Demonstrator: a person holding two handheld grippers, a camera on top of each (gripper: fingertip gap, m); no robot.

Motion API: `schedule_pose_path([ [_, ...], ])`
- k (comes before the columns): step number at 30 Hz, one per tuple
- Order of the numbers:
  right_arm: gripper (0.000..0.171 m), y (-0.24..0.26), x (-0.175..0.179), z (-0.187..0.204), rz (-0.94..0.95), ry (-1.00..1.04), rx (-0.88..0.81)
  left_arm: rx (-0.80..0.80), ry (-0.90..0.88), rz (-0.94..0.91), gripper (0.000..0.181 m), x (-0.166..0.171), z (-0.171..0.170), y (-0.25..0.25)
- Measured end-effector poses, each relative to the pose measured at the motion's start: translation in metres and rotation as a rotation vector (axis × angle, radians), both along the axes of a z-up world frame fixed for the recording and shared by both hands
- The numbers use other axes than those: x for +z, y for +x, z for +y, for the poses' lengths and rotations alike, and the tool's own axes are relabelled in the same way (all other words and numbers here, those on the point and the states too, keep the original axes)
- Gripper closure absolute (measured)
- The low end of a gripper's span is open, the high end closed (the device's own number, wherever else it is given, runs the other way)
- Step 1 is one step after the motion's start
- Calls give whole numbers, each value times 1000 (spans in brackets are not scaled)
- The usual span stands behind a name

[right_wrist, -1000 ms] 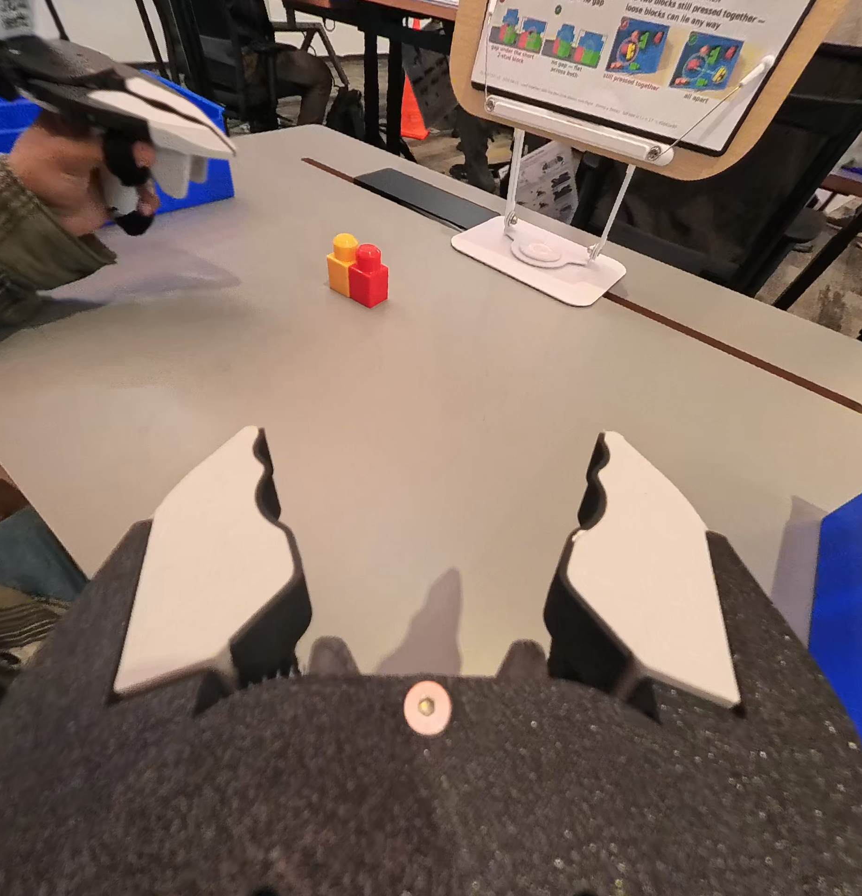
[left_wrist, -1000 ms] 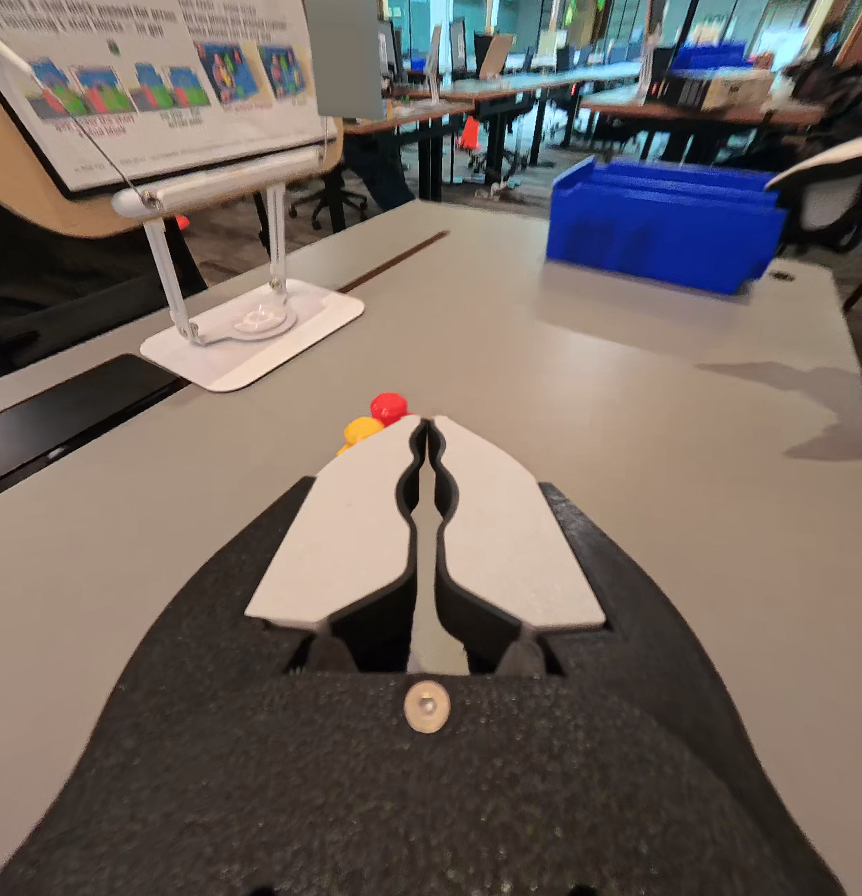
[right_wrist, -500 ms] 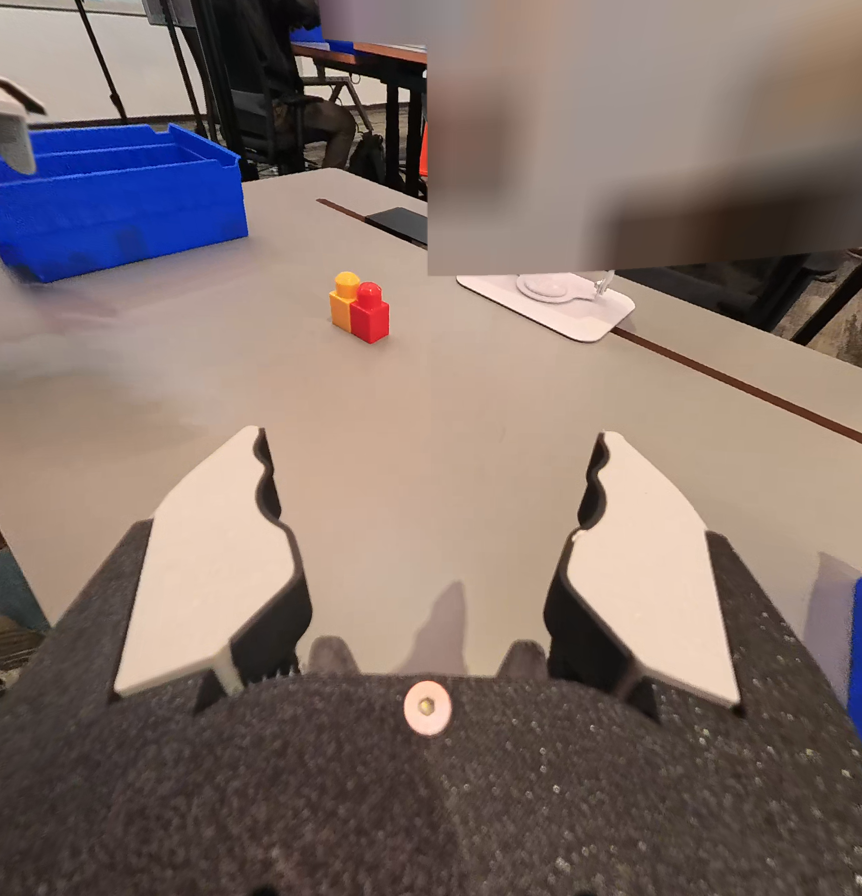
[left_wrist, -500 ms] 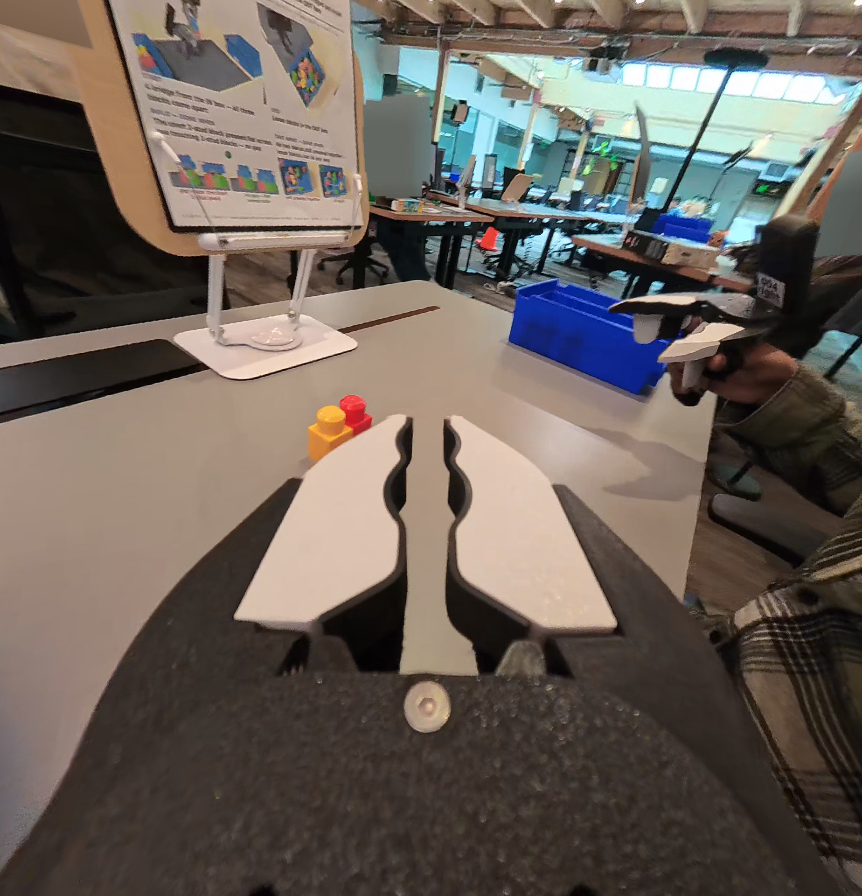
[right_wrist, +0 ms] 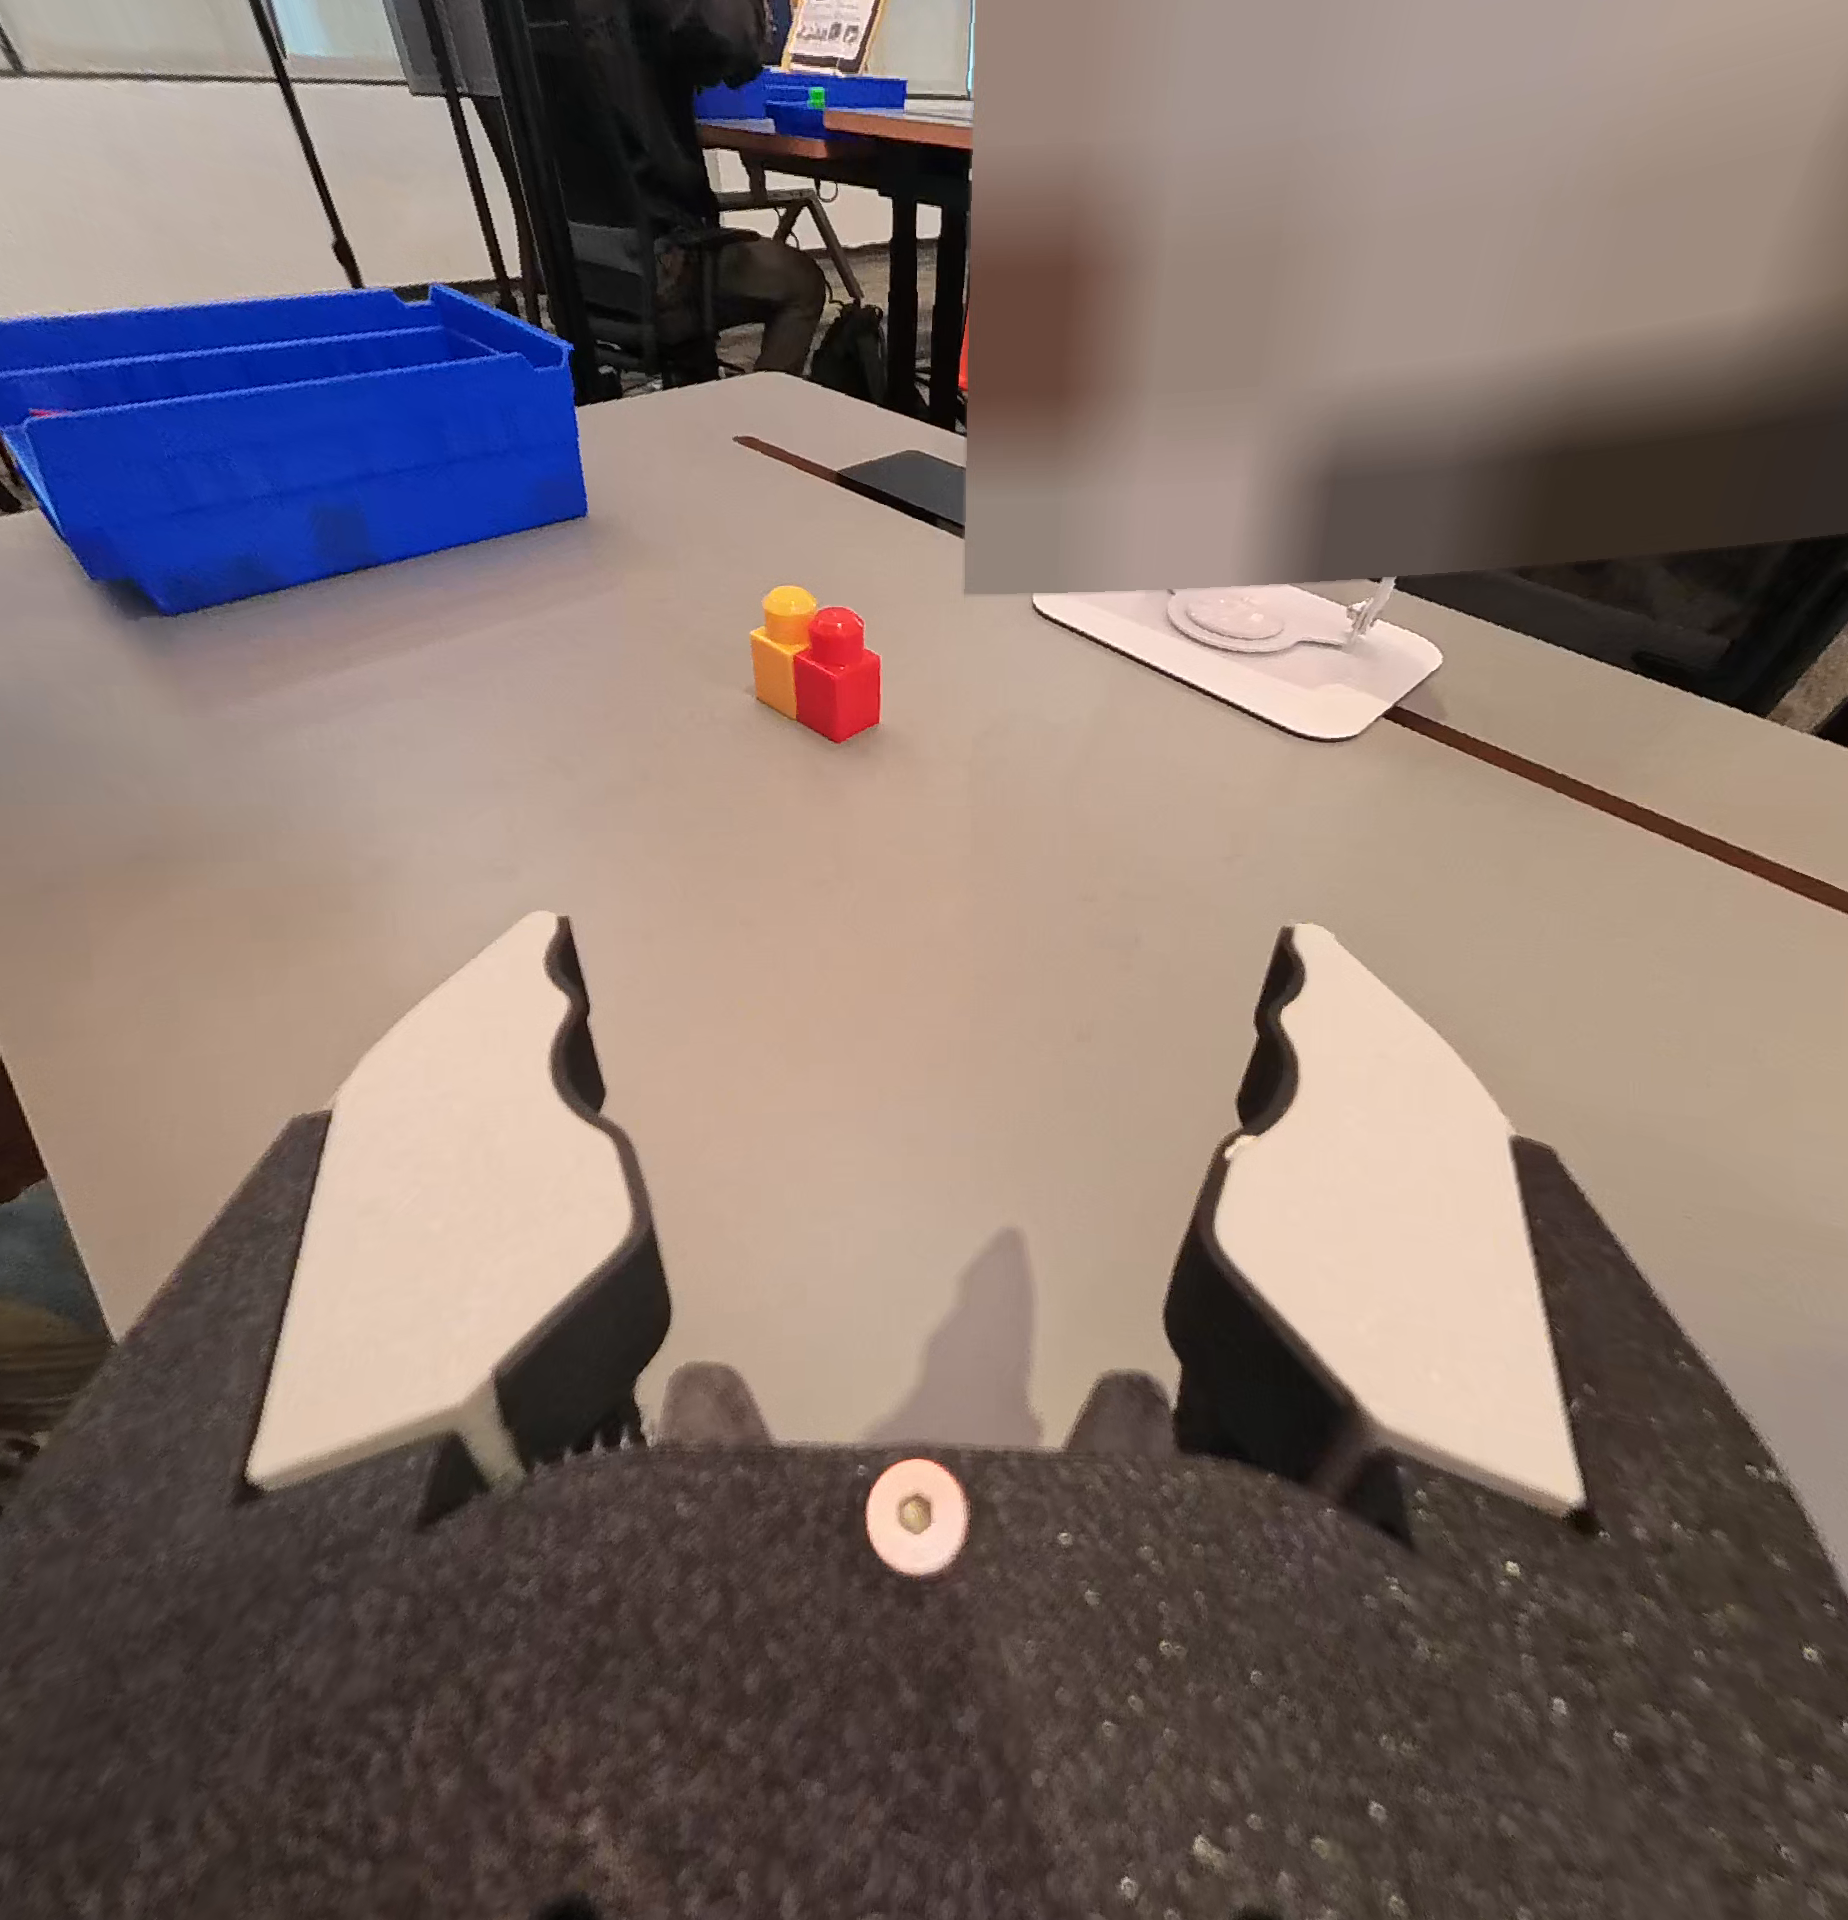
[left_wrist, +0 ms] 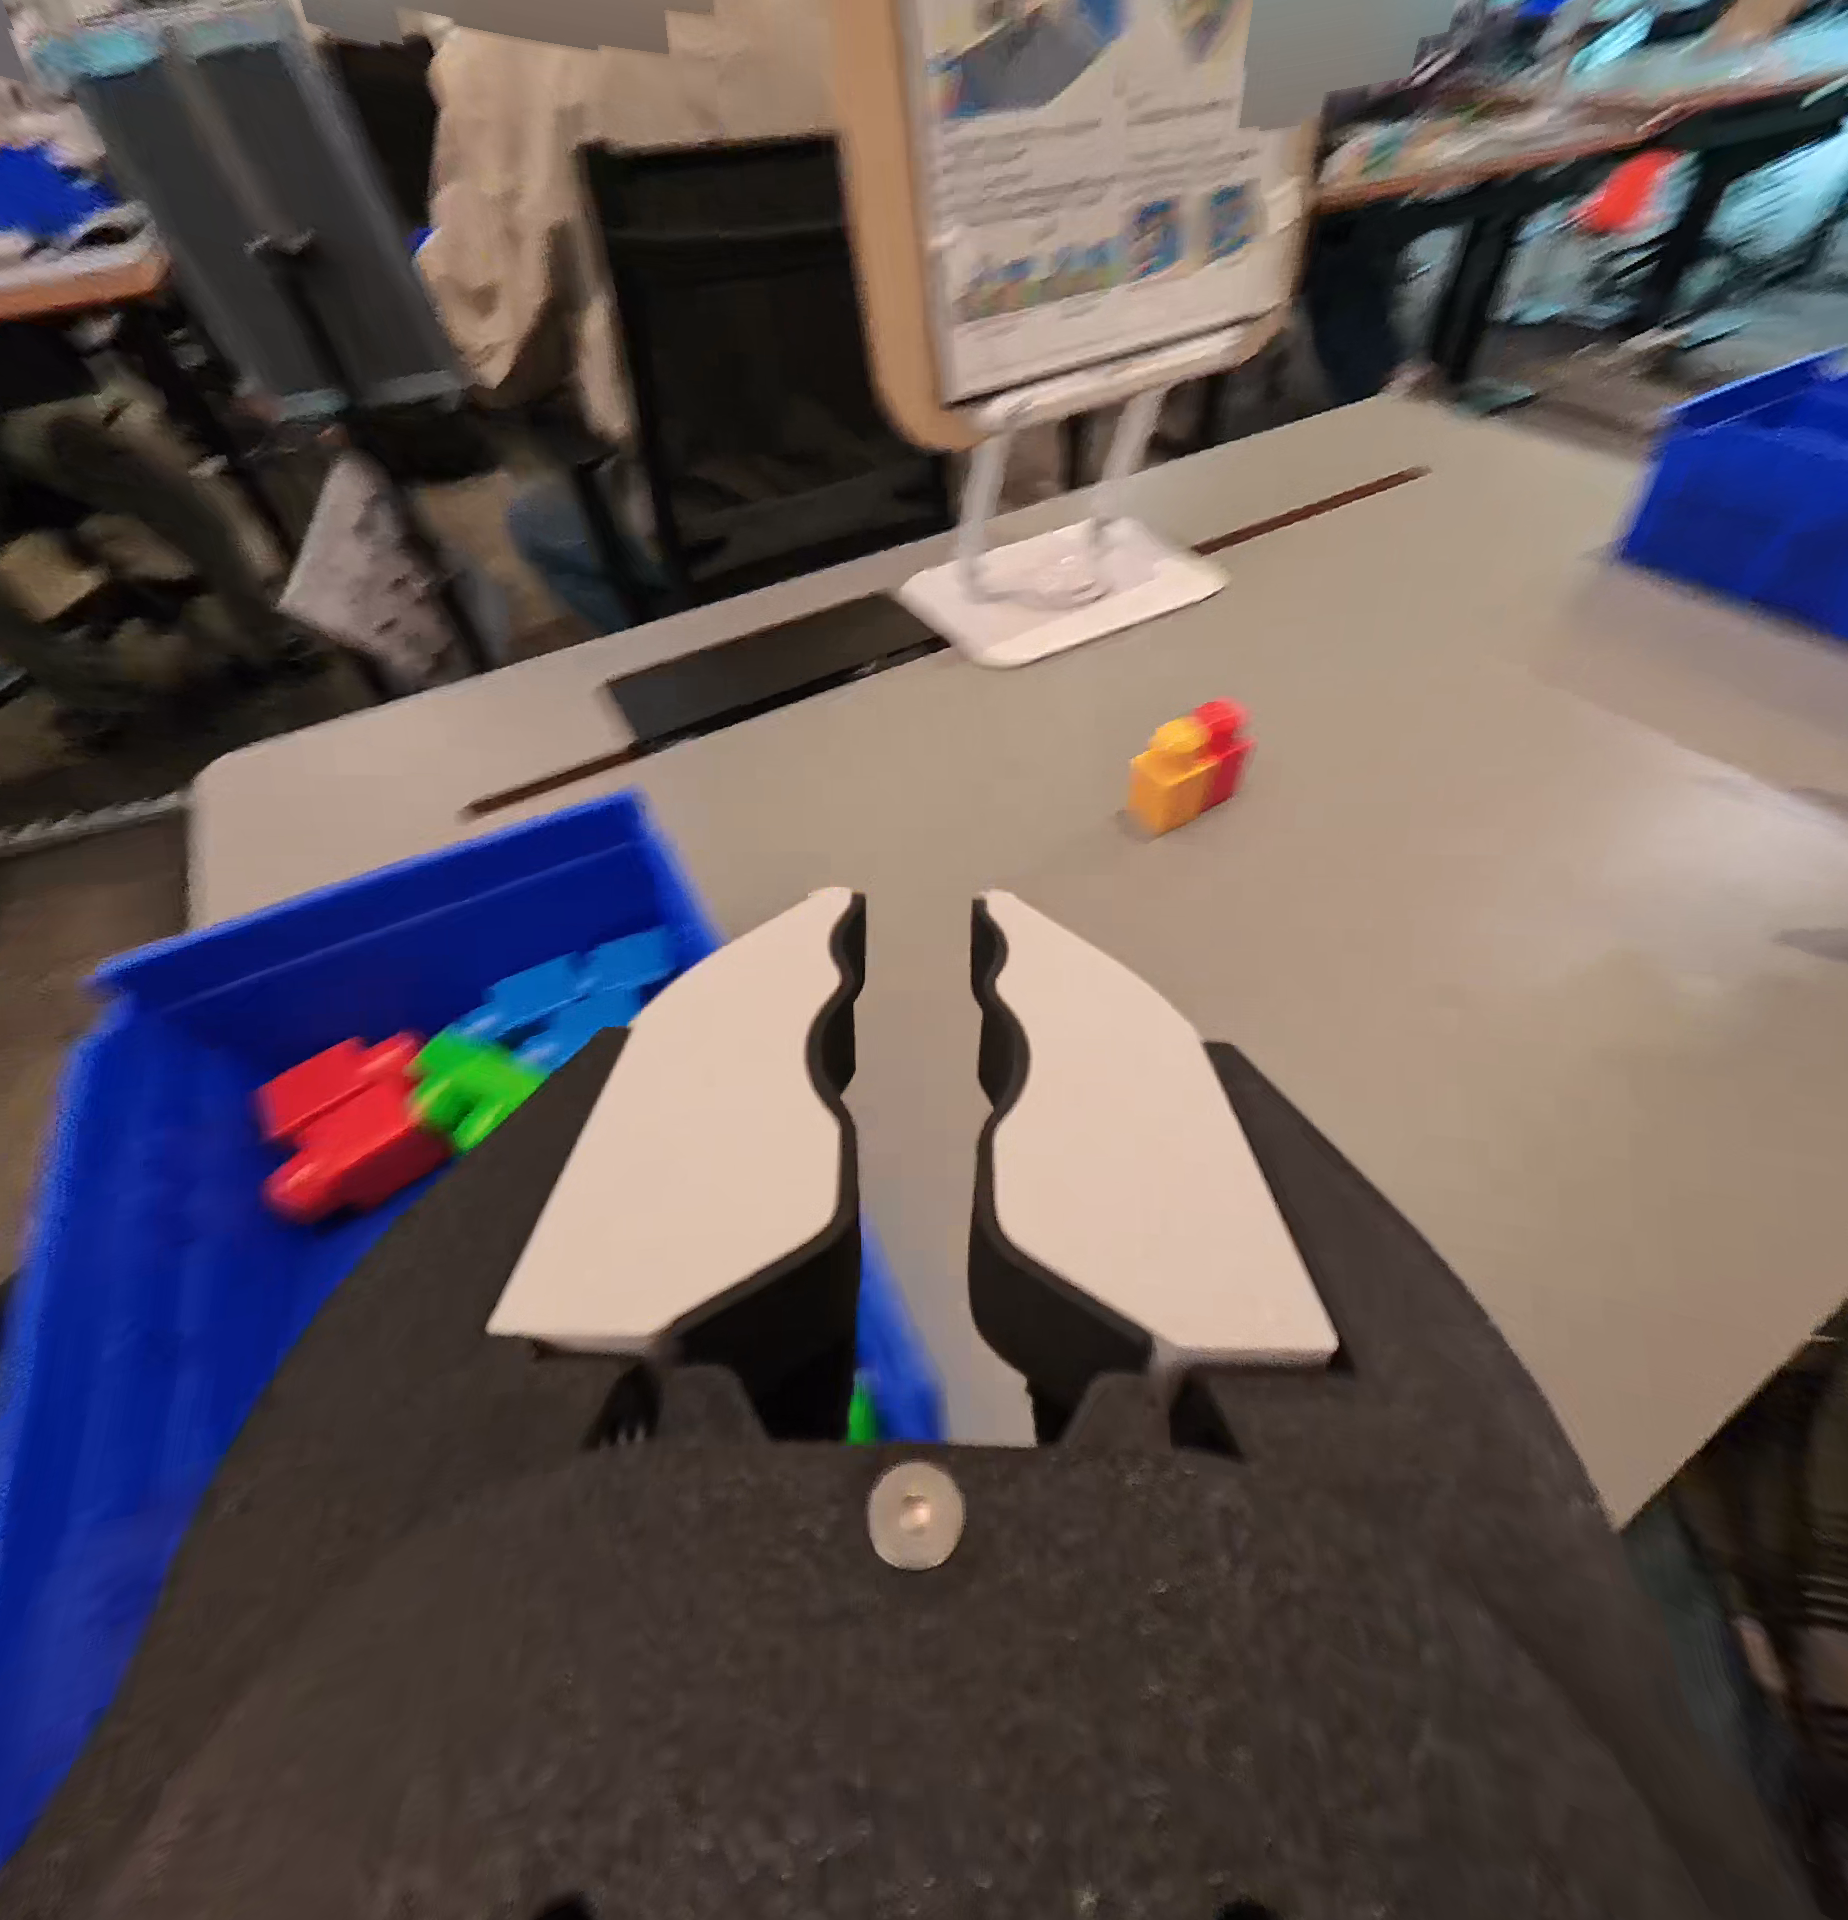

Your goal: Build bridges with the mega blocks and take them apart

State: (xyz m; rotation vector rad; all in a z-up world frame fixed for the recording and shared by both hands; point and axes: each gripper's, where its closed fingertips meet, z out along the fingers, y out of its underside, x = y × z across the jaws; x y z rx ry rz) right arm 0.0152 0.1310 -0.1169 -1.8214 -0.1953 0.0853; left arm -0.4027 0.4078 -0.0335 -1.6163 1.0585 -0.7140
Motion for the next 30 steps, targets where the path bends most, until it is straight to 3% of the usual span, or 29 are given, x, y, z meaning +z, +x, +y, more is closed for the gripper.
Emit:
schedule_pose_path([
  [15, 51, -6, -10, 7, 23, -10, 33, 174, -177, 449, 158, -67, 68, -86],
  [21, 51, -6, -11, 6, 25, -15, 27, 190, -292, 543, 156, -84, 80, -93],
  [30, 51, -5, -12, 3, 21, -29, 19, 101, -247, 761, 156, -105, 79, -121],
])
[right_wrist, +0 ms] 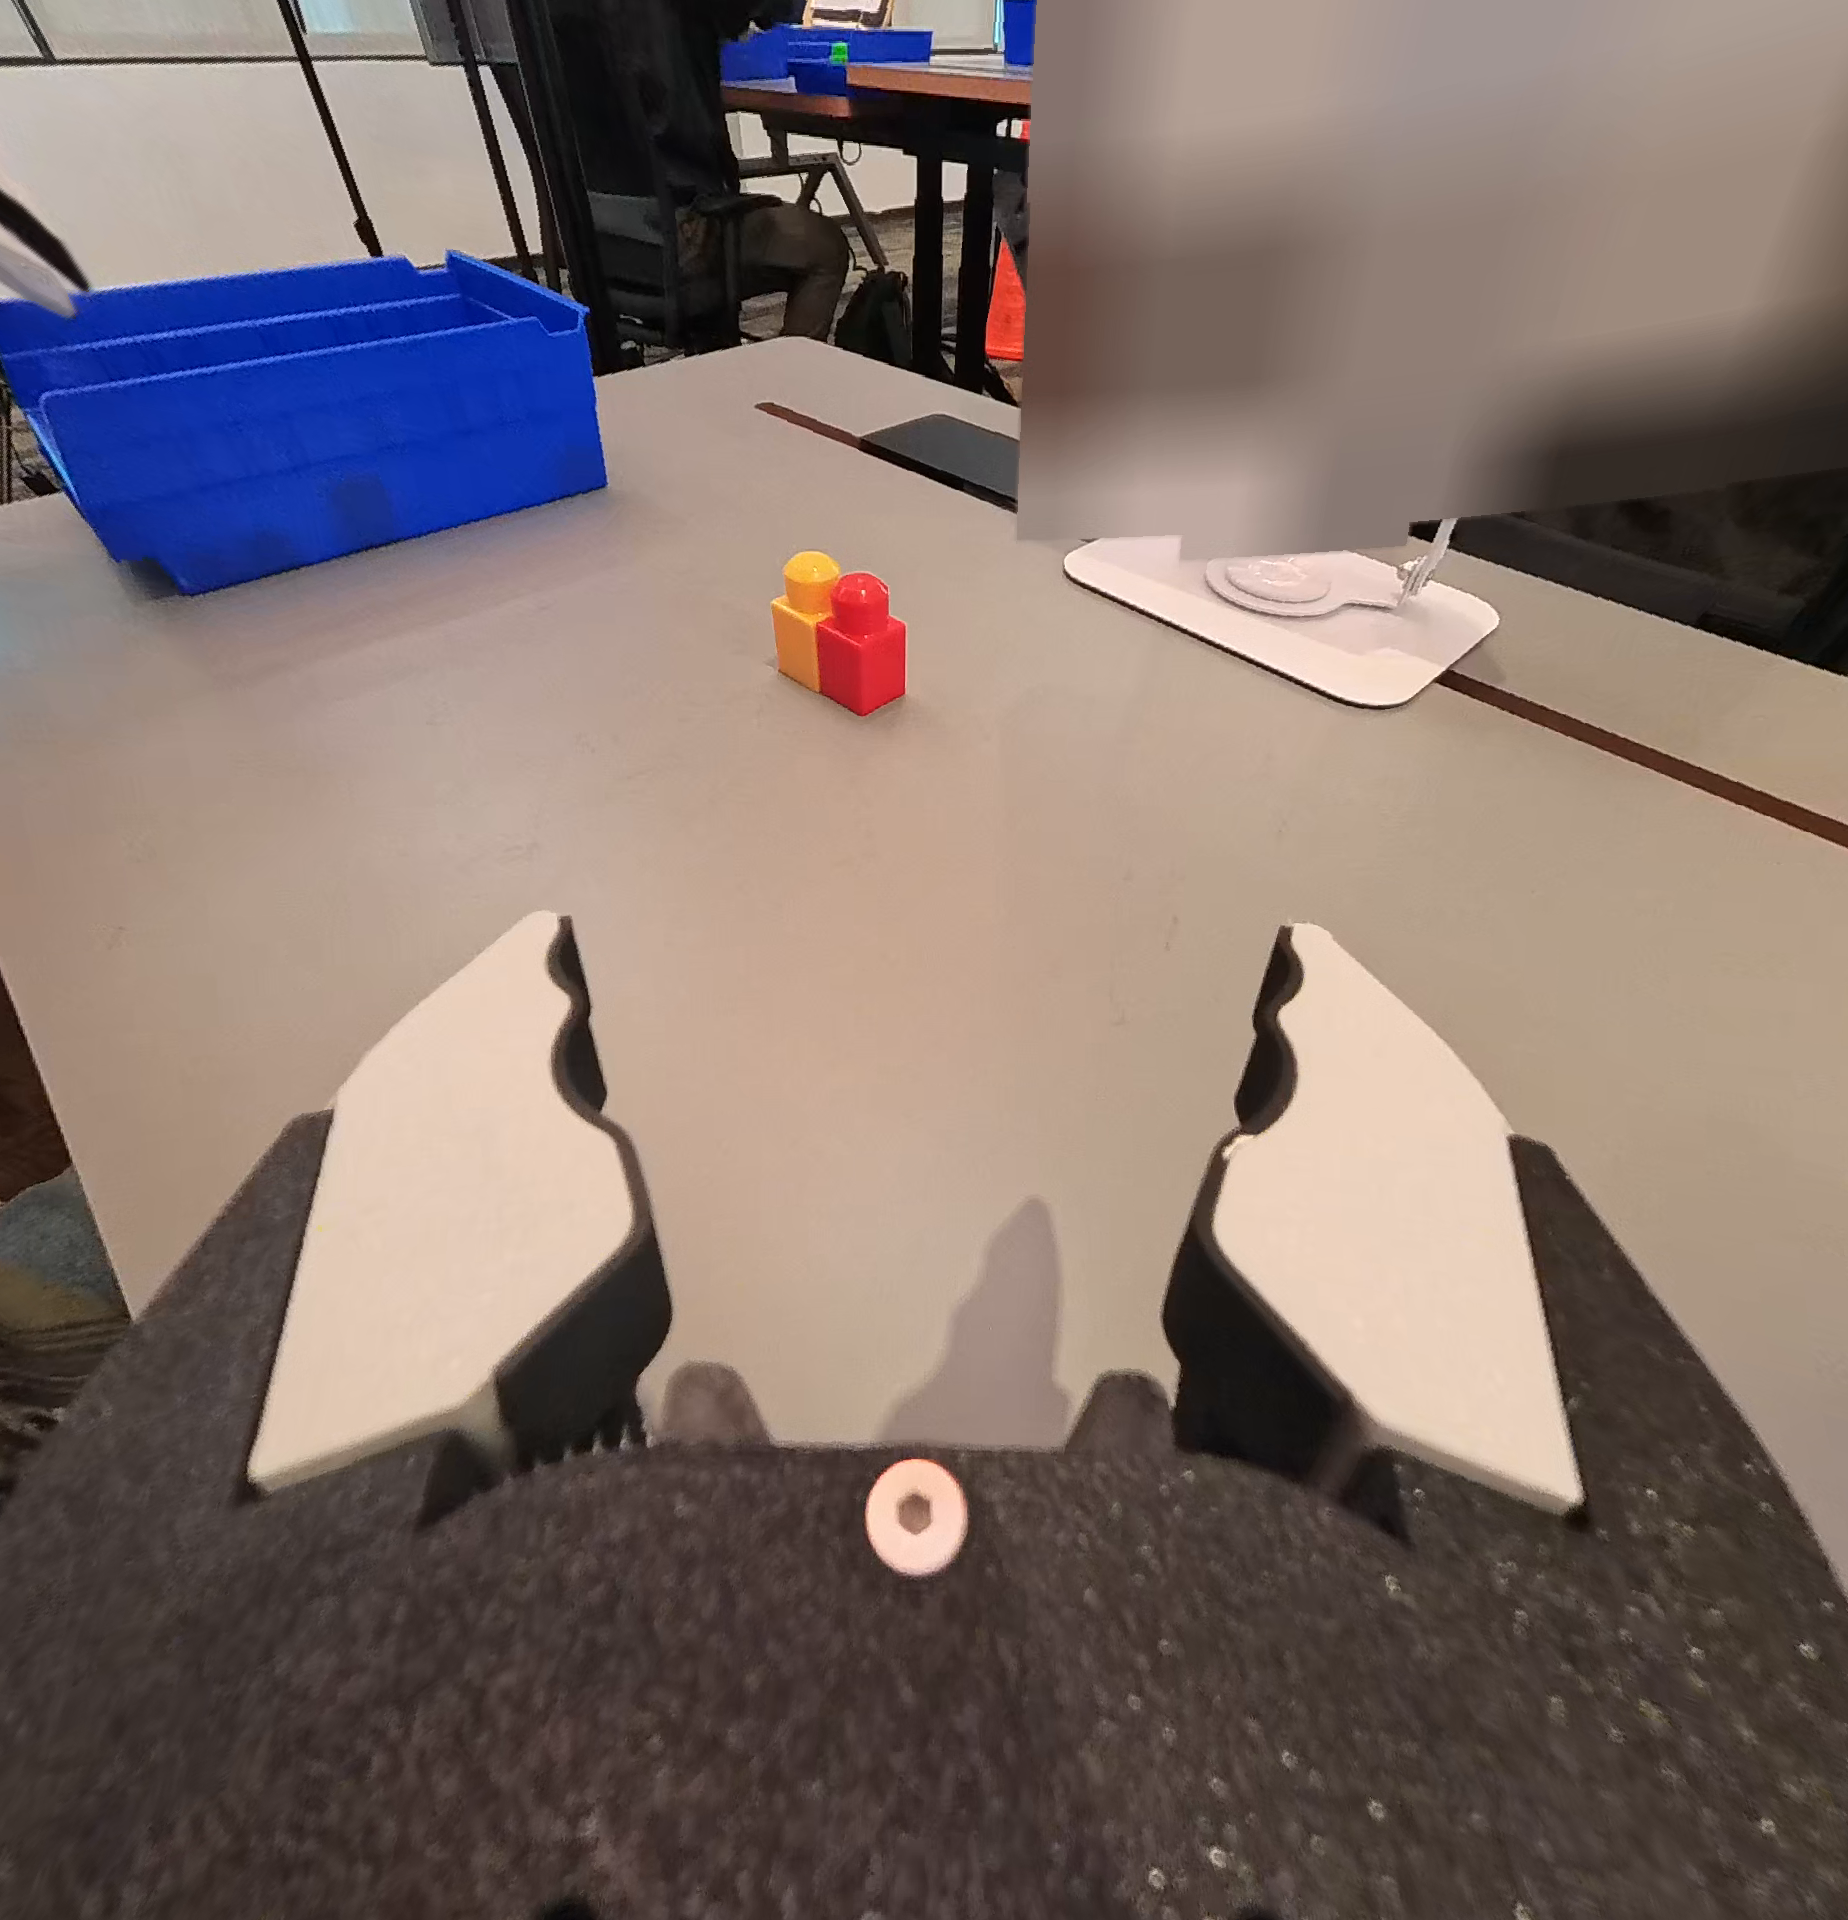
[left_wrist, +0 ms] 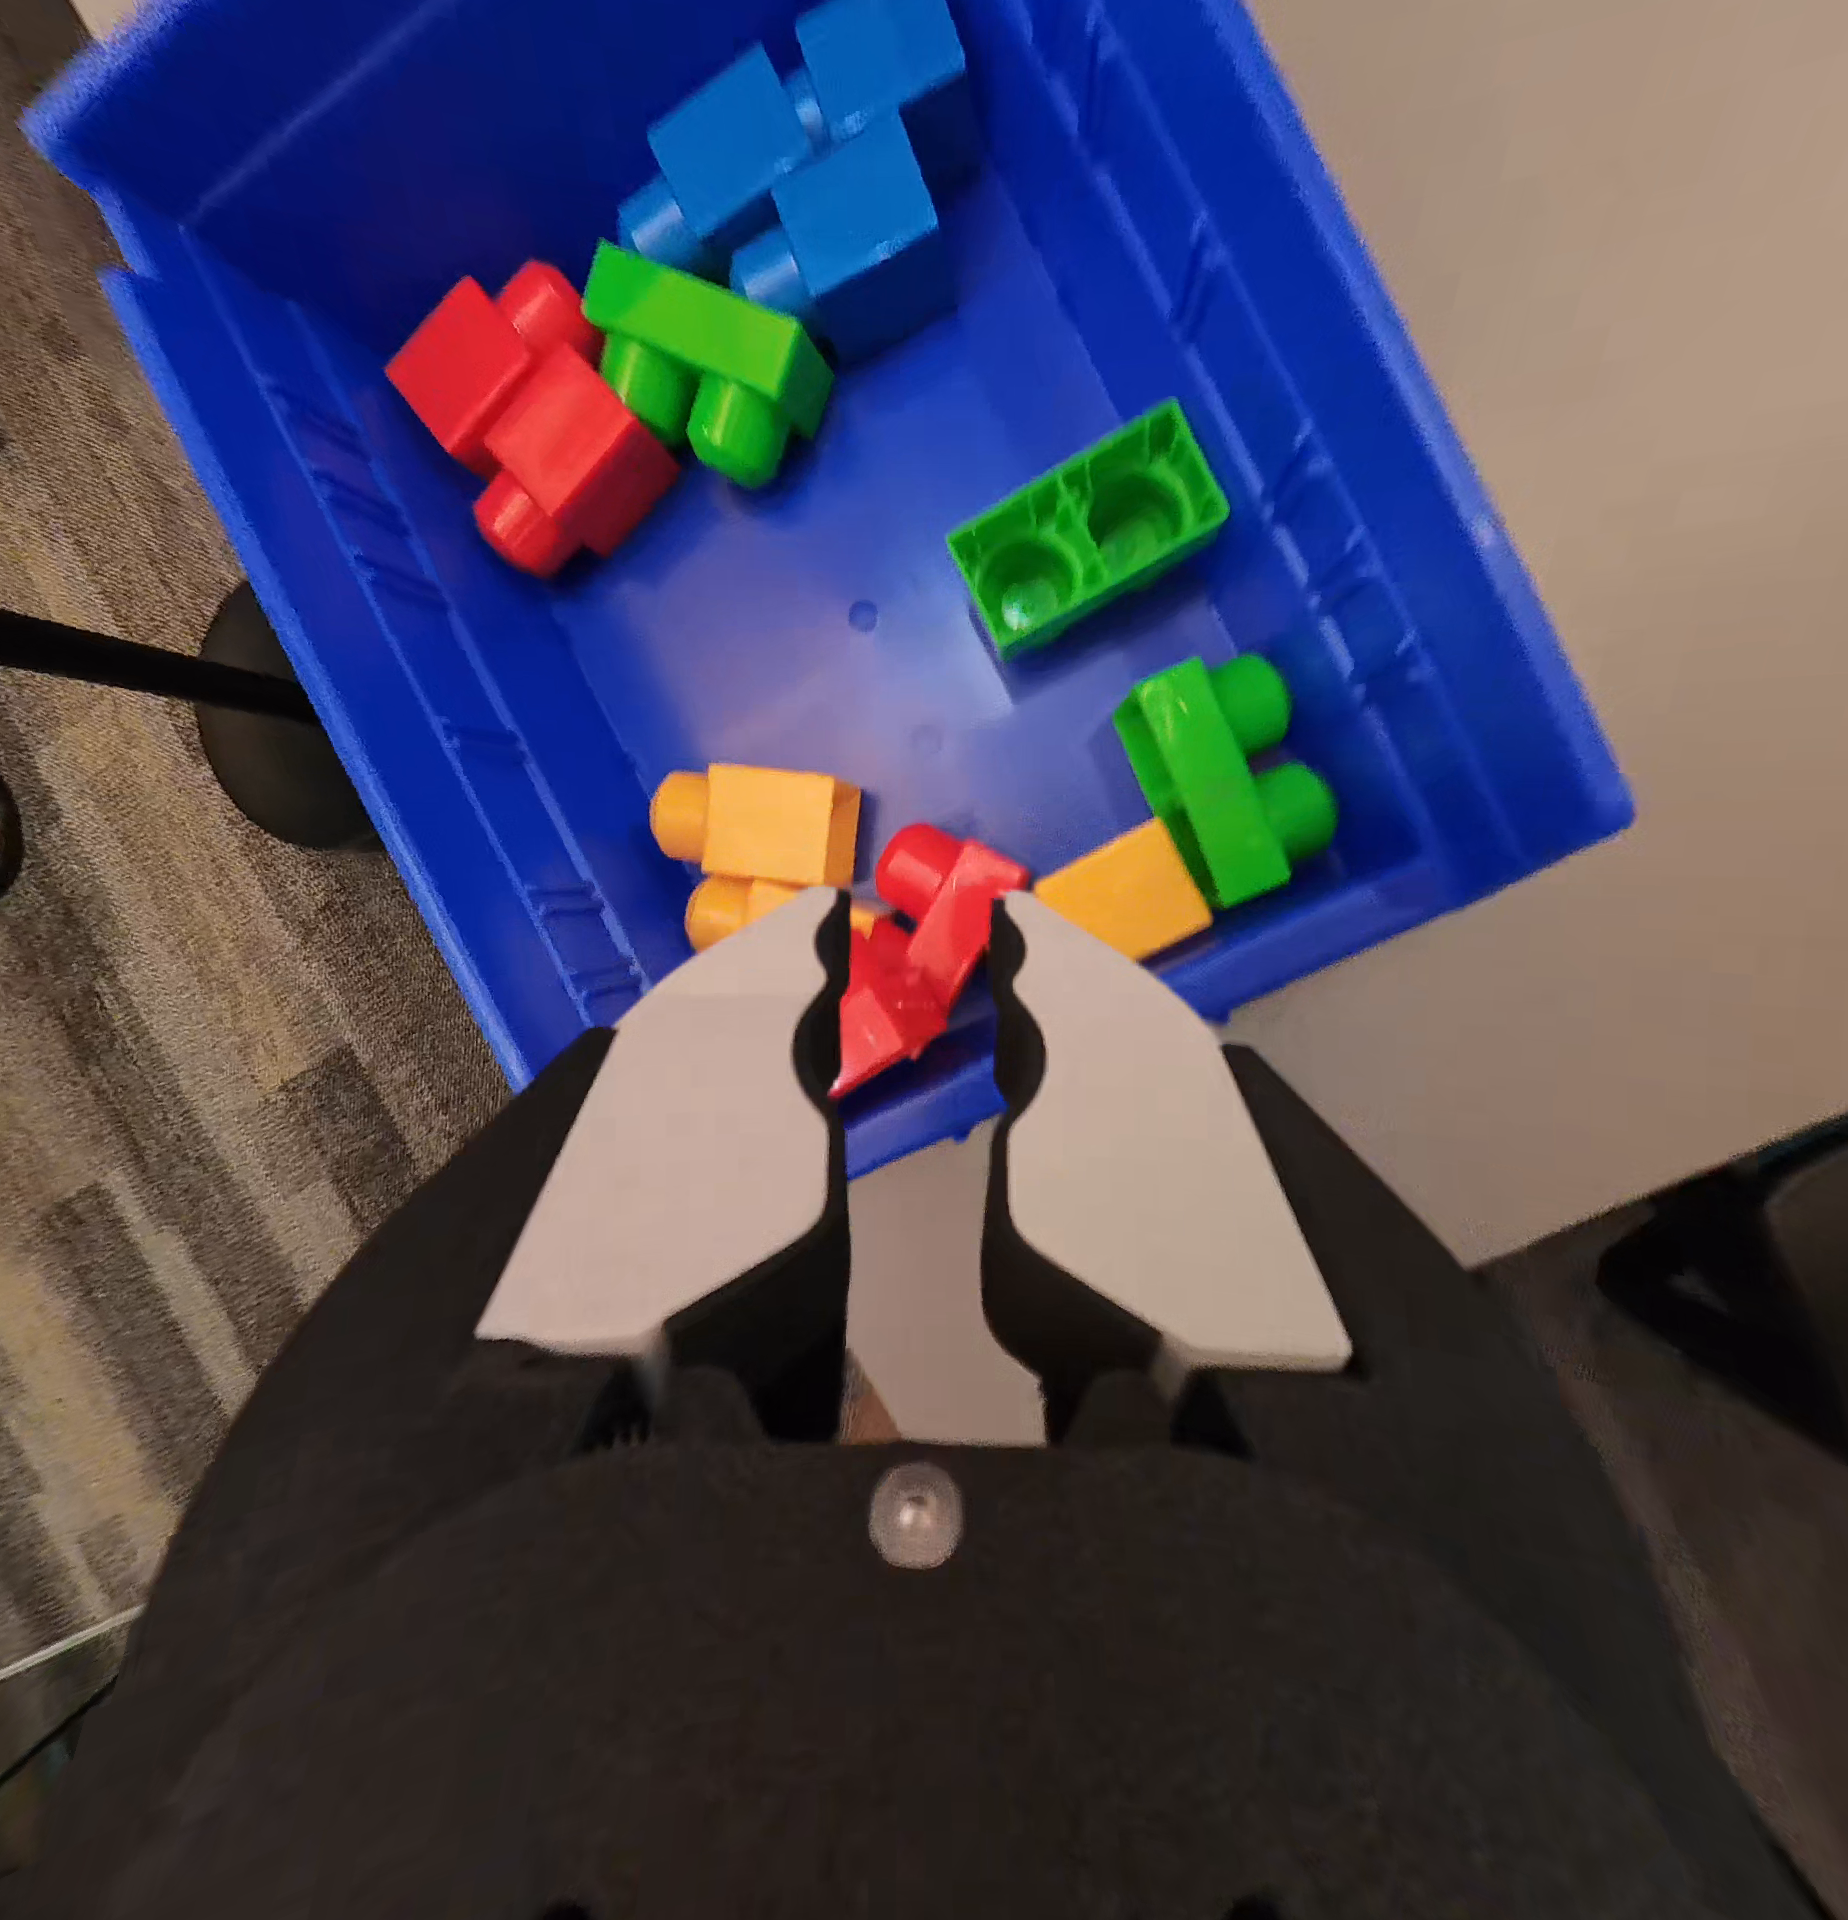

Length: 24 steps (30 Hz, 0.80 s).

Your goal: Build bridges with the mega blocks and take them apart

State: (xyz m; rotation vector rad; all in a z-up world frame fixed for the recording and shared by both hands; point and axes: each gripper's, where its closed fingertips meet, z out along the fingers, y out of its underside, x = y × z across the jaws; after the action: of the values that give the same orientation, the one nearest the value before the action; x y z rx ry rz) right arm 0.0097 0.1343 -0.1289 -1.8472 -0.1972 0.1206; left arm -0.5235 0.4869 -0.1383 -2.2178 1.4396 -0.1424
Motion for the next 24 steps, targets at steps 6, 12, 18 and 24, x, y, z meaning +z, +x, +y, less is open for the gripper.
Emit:
schedule_pose_path([
  [6, 51, -5, -1, 4, 9, 2, 9, 54, -80, 34, 156, -6, 3, -19],
  [12, 51, -7, -1, 4, 5, -2, 11, 106, -112, 5, 153, 6, 12, 6],
  [18, 51, -6, 1, -1, -4, -10, 1, 63, -85, 31, 151, 9, 25, 31],
  [24, 51, -3, 3, -2, -13, -21, -12, 95, -81, 25, 153, 2, 33, 33],
])
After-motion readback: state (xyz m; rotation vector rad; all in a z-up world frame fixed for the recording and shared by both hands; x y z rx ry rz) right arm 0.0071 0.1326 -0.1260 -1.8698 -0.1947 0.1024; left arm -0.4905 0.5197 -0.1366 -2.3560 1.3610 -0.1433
